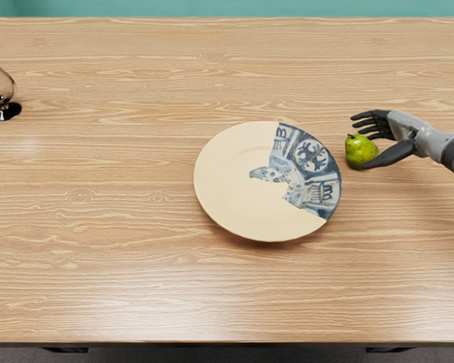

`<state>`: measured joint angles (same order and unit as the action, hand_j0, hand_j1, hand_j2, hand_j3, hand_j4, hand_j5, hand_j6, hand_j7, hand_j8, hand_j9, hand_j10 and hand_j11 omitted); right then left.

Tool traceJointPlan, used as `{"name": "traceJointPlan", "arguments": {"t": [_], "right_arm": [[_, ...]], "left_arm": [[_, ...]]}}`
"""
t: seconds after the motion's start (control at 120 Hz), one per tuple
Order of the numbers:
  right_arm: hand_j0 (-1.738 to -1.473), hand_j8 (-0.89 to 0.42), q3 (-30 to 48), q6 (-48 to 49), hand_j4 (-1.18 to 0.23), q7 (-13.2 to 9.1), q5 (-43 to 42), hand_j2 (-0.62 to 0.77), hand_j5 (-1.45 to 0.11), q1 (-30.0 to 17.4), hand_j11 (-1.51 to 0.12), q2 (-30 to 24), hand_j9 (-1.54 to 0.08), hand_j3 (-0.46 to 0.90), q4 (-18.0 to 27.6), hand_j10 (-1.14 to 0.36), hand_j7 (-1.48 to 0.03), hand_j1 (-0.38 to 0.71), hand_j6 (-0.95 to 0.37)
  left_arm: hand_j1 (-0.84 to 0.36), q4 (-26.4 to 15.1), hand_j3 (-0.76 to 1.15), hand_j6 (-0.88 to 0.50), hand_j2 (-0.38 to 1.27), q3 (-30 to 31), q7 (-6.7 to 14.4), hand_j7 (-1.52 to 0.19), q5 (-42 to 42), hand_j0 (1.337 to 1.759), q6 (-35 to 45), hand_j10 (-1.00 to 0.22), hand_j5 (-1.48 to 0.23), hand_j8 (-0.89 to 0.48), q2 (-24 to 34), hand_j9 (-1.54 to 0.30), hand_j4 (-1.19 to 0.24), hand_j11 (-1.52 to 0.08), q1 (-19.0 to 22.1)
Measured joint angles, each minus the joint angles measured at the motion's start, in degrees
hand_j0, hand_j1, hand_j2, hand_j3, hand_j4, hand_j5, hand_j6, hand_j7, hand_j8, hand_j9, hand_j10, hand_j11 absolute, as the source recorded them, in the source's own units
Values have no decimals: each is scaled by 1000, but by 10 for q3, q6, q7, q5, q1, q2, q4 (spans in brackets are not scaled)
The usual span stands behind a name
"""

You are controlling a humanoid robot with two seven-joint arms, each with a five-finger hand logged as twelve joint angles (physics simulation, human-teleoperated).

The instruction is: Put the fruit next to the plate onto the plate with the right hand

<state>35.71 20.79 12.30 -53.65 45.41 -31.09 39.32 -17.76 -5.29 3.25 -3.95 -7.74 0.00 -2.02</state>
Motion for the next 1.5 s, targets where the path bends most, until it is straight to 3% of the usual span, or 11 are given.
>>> {"name": "traceJointPlan", "arguments": {"t": [0.342, 0.625, 0.7, 0.842, 1.025, 1.083, 1.092, 1.317, 1.325, 1.392, 1.5], "right_arm": [[-1658, -319, -13, -22, -319, -1, 0, -60, -412, 0, -412, 27, -412, 0, -18, -318, -412, 29, -320], [-1658, -421, -31, -23, -460, -1, 1, -80, -566, 1, -578, 28, -576, 0, -19, -405, -578, 178, -453], [-1657, -399, -32, -22, -496, -1, 1, -59, -620, 1, -636, 28, -630, 0, -19, -386, -628, 202, -491], [-1654, -347, -40, -21, -573, -1, 1, -4, -700, 4, -733, 28, -711, 0, -17, -339, -719, 239, -438], [-1654, -411, -46, -18, -630, -1, 0, 155, -787, 12, -813, 27, -794, 0, -14, -365, -801, 229, -515], [-1654, -424, -47, -16, -642, -2, 0, 138, -814, 15, -831, 27, -817, 0, -13, -379, -822, 217, -531], [-1654, -422, -47, -16, -646, -2, 0, 222, -815, 16, -830, 26, -816, -1, -13, -378, -825, 215, -530], [-1652, -426, -47, -10, -672, -2, 1, 172, -871, 21, -858, 22, -870, -1, -11, -377, -870, 214, -568], [-1653, -426, -47, -10, -674, -2, 1, 240, -869, 22, -856, 22, -868, -1, -11, -379, -871, 218, -567], [-1653, -424, -47, -7, -677, -3, 3, 200, -878, 23, -862, 20, -880, -1, -8, -374, -878, 220, -581], [-1653, -425, -47, -2, -682, -3, 11, 247, -885, 25, -860, 11, -891, -1, 1, -363, -885, 236, -598]], "left_arm": [[346, 0, 0, -2, 0, 0, 0, -3, 0, 1658, 0, -2, -3, -2, 0, -3, -2, -3, 0], [346, 0, 0, -2, 0, 0, 0, -3, 0, 1658, 0, -2, -3, -2, 0, -3, -2, -3, 0], [346, 0, 0, -2, 0, 0, 0, -3, 0, 1658, 0, -2, -3, -2, 0, -3, -2, -3, 0], [346, 0, 0, -2, 0, 0, 0, -3, 0, 1658, 0, -2, -3, -2, 0, -3, -2, -3, 0], [346, 0, 0, -2, 0, 0, 0, -3, 0, 1658, 0, -2, -3, -2, 0, -3, -2, -3, 0], [346, 0, 0, -2, 0, 0, 0, -3, 0, 1658, 0, -2, -3, -2, 0, -3, -2, -3, 0], [346, 0, 0, -2, 0, 0, 0, -3, 0, 1658, 0, -2, -3, -2, 0, -3, -2, -3, 0], [346, 0, 0, -2, 0, 0, 0, -3, 0, 1658, 0, -2, -3, -2, 0, -3, -2, -3, 0], [346, 0, 0, -2, 0, 0, 0, -3, 0, 1658, 0, -2, -3, -2, 0, -3, -2, -3, 0], [346, 0, 0, -2, 0, 0, 0, -3, 0, 1658, 0, -2, -3, -2, 0, -3, -2, -3, 0], [346, 0, 0, -2, 0, 0, 0, -3, 0, 1658, 0, -2, -3, -2, 0, -3, -2, -3, 0]]}}
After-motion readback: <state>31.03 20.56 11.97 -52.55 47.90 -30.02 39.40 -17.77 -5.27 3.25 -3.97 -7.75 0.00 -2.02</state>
